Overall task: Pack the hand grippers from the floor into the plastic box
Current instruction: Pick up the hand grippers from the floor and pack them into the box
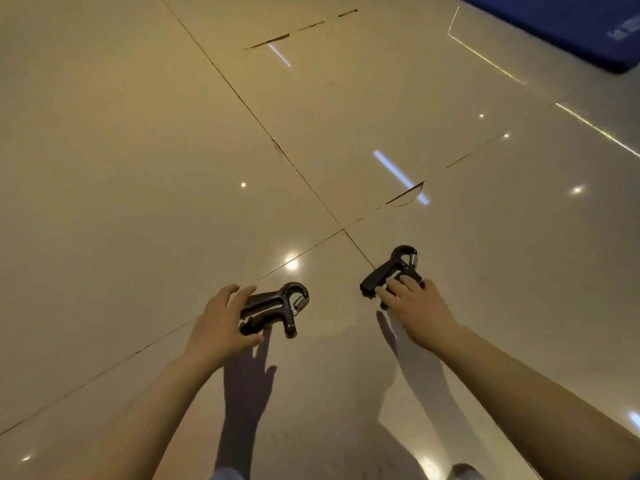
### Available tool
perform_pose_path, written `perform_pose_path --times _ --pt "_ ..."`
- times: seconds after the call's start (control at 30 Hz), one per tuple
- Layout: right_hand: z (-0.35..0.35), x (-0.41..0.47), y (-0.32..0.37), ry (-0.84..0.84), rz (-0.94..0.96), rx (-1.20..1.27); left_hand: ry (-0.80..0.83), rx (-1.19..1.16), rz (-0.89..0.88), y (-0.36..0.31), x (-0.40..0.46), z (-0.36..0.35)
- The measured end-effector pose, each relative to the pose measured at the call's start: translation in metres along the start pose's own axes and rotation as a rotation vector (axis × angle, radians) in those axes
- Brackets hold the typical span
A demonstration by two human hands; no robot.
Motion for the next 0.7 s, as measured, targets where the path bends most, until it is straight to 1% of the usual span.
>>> perform_pose_path --times 0.13,0.27,0.4,0.53,0.63,0.7 --pt "-0.024 0.052 -0.001 -0.021 0.078 -0.098 0.039 0.040 0.005 0.018 0.030 -0.033" --pt "-0.040 0.073 -0.001 -0.024 0.161 -0.211 0.105 0.102 -0.024 0.030 0.043 -0.054" --pt "-0.041 0.075 -0.002 -0.044 0.216 -0.275 -0.057 0.151 -0.162 0.040 0.041 -0.065" --pt "-0.034 0.078 0.001 -0.029 0.306 -0.354 -0.043 0.095 -0.148 0.044 0.042 -0.063" --pt "-0.034 0.070 0.007 -0.005 0.347 -0.309 -0.050 0.030 -0.121 0.041 0.038 -0.059" --pt "-0.039 0.065 0.011 -0.087 0.334 -0.264 -0.088 -0.039 -0.149 0.035 0.030 -0.050"
Point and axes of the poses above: each hand's wrist, its own x-axis towards the middle knuckle, its own z-axis out of the back of the hand, y = z × x, the point moved 1 cm from there along x, towards the middle knuckle, and after that the axes turned 3 degrees about y, right-handed, at the moved point
